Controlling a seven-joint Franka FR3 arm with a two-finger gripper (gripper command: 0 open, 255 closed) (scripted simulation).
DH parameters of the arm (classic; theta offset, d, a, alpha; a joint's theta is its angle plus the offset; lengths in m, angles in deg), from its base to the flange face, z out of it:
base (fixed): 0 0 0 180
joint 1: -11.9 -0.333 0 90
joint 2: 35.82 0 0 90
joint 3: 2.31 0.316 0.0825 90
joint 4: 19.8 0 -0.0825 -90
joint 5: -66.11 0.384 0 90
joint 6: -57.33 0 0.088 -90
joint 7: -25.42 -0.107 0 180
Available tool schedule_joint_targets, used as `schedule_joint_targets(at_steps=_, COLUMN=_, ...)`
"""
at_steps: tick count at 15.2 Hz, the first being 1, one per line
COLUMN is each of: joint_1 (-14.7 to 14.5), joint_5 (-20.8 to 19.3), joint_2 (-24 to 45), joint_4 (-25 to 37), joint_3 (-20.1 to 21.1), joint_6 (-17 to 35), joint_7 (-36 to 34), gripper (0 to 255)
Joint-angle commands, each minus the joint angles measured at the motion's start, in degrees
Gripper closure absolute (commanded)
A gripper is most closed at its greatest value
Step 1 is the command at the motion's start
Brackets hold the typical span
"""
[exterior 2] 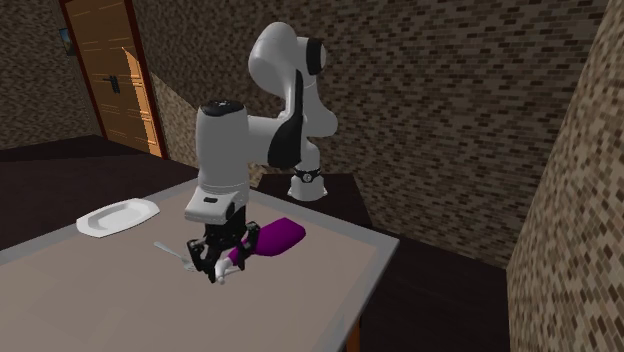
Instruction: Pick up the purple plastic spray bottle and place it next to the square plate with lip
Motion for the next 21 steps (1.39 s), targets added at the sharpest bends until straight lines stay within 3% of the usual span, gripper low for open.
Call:
schedule_joint_targets(at_steps=1, joint_1=0.01, joint_5=0.09, joint_2=-0.74, joint_4=0.37, joint_3=0.04, joint_6=-1.12, joint_7=0.14, gripper=255)
schedule_joint_targets(at_steps=12, joint_1=10.01, joint_5=2.53, joint_2=3.38, joint_4=6.86, joint_3=-2.45, joint_6=-2.31, joint_7=13.84, gripper=255)
schedule_joint_targets(at_steps=21, joint_1=18.21, joint_5=4.69, joint_2=11.25, joint_4=19.83, joint_3=-3.71, joint_6=-6.67, joint_7=24.21, gripper=255)
